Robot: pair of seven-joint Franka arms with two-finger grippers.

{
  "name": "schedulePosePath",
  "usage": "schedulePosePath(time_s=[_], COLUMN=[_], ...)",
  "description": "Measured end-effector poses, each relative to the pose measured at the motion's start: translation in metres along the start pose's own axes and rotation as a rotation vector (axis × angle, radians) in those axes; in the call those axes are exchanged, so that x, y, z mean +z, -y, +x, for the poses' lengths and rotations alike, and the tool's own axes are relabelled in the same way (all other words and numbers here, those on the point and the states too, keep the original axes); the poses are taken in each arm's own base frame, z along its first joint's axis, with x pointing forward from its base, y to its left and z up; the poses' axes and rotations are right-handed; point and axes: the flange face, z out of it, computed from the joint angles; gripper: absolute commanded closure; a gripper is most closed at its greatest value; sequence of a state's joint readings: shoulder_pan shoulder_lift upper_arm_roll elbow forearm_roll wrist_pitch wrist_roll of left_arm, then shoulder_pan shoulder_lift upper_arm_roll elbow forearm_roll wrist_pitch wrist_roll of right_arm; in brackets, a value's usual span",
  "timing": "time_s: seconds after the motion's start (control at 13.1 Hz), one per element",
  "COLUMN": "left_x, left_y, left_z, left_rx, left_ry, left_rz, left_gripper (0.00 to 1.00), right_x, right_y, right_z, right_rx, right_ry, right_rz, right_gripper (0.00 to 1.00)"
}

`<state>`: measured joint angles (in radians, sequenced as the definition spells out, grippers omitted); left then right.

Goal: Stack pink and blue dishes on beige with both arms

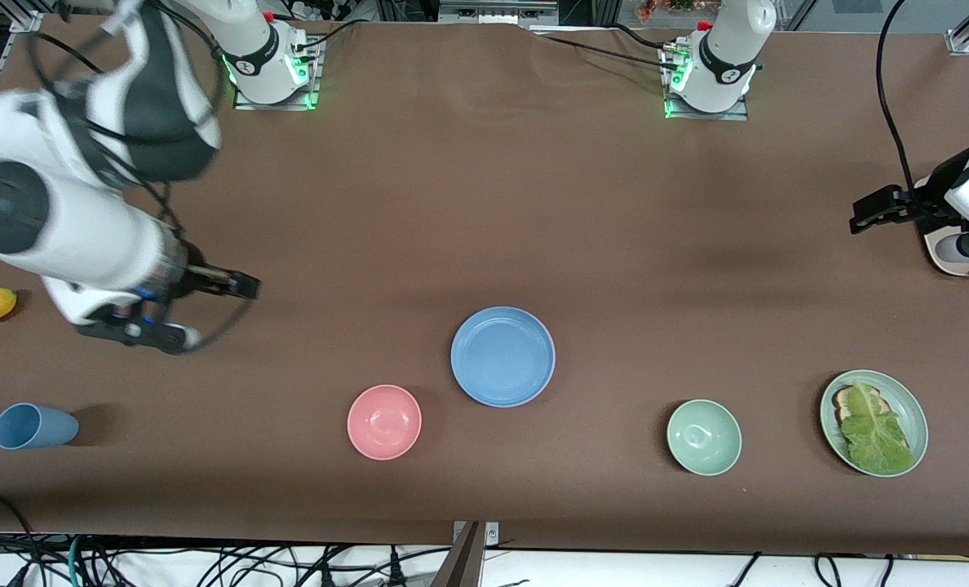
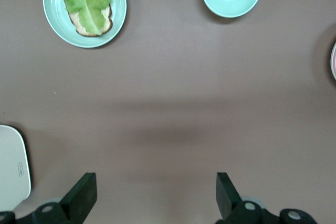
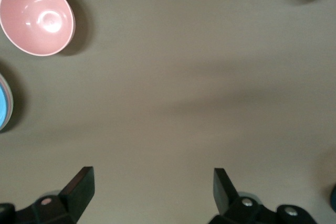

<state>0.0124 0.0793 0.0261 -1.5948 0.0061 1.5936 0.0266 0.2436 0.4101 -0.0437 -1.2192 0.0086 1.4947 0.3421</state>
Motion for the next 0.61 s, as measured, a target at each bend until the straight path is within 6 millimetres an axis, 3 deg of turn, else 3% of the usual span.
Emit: schedulePosePath(time_s=[0.15,0.38,0.61], left_x=[-0.001,-0.002,-0.002], left_y=[0.000,-0.001,-0.002], left_z=[0.001,0.001,0.002], left_rx=[0.001,0.001,0.004], left_ry=[-0.012,-0.015,-0.015], left_rz=[0.000,0.000,0.000], left_gripper=[0.00,0.00,0.00], right_x=[-0.019,-0.029,-0.031], right_y=[-0.031,-0.064,-0.093], right_z=[-0.023,-0.055,-0.061], right_rx=[-0.011,-0.039,-0.085], right_ry=[-0.008,-0.029,-0.035], right_rz=[0.021,0.039,0.045], right_gripper=[0.00,0.00,0.00])
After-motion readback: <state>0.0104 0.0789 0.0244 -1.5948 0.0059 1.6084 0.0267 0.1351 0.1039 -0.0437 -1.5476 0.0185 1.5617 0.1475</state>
